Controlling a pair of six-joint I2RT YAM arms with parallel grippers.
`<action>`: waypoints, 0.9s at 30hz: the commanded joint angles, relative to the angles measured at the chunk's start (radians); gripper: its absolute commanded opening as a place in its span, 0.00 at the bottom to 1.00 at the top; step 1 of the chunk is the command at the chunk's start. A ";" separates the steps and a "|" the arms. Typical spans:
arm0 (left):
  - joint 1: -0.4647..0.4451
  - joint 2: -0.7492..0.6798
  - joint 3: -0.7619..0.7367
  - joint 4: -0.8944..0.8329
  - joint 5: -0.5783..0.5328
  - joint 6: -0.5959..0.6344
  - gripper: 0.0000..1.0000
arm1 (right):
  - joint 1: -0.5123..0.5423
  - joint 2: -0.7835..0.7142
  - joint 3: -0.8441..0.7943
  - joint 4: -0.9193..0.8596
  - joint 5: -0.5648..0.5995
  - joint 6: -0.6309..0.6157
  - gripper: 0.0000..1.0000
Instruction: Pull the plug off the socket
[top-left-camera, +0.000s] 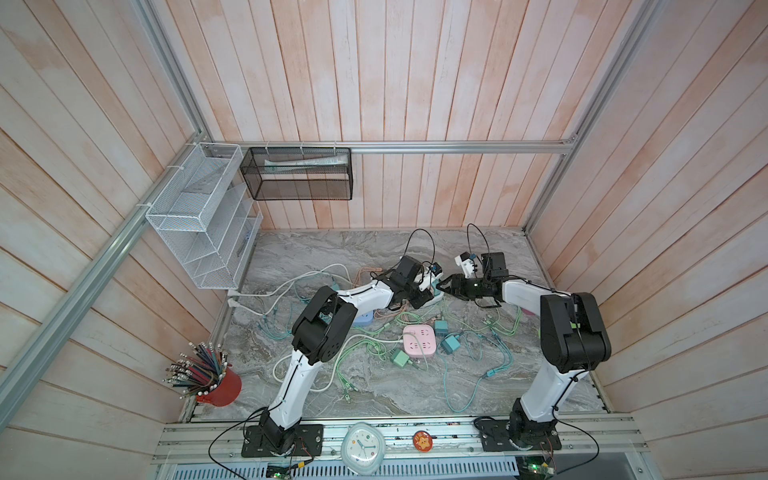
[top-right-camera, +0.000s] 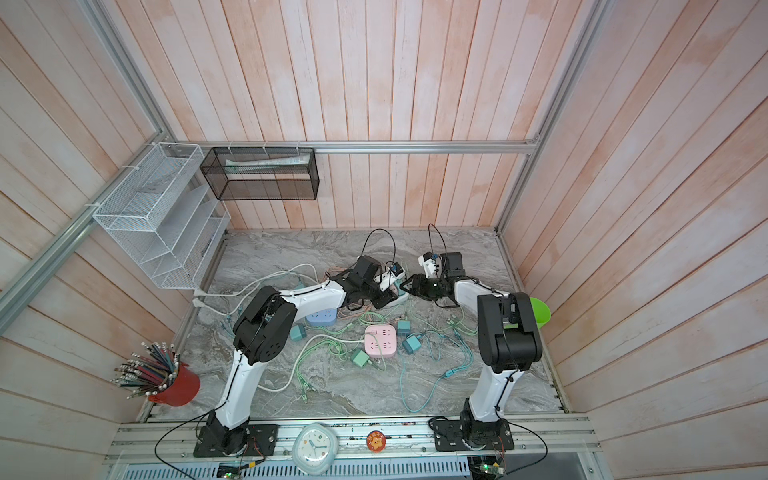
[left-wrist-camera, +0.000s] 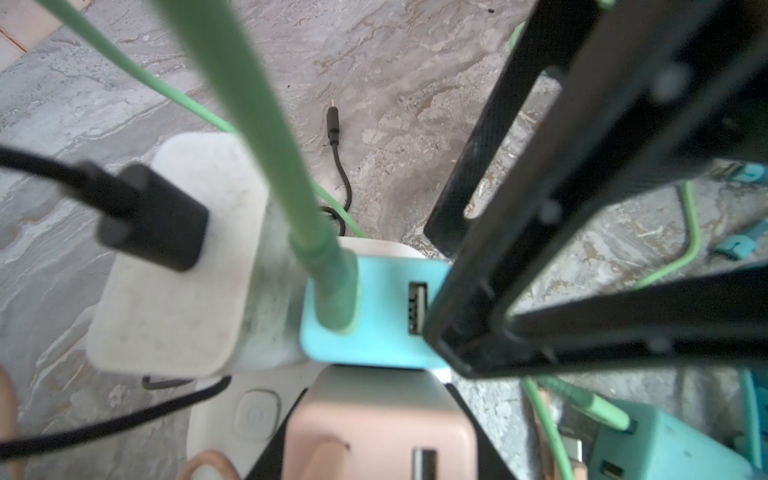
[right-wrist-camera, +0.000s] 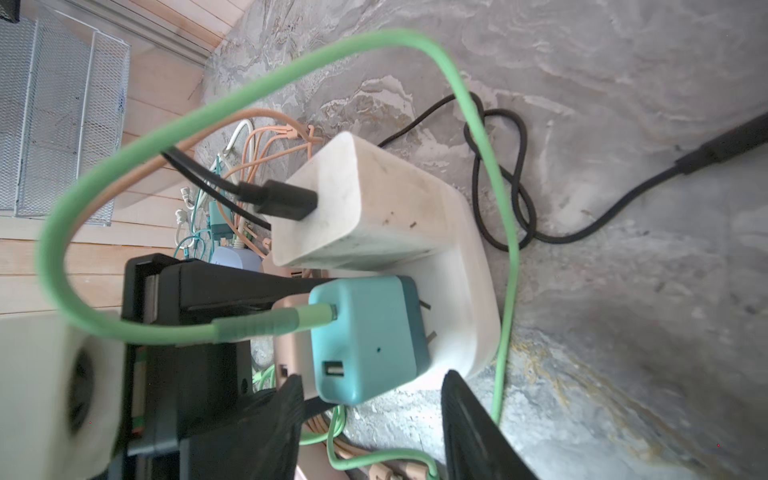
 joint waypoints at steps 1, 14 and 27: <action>0.000 -0.013 -0.018 0.020 0.007 0.028 0.22 | -0.003 -0.001 0.002 -0.028 -0.001 0.002 0.50; -0.002 -0.029 -0.041 0.027 0.040 0.045 0.21 | -0.005 0.061 0.009 -0.017 0.004 0.008 0.49; -0.001 -0.053 -0.084 0.017 0.069 0.091 0.20 | -0.024 0.019 -0.019 0.039 -0.030 0.053 0.54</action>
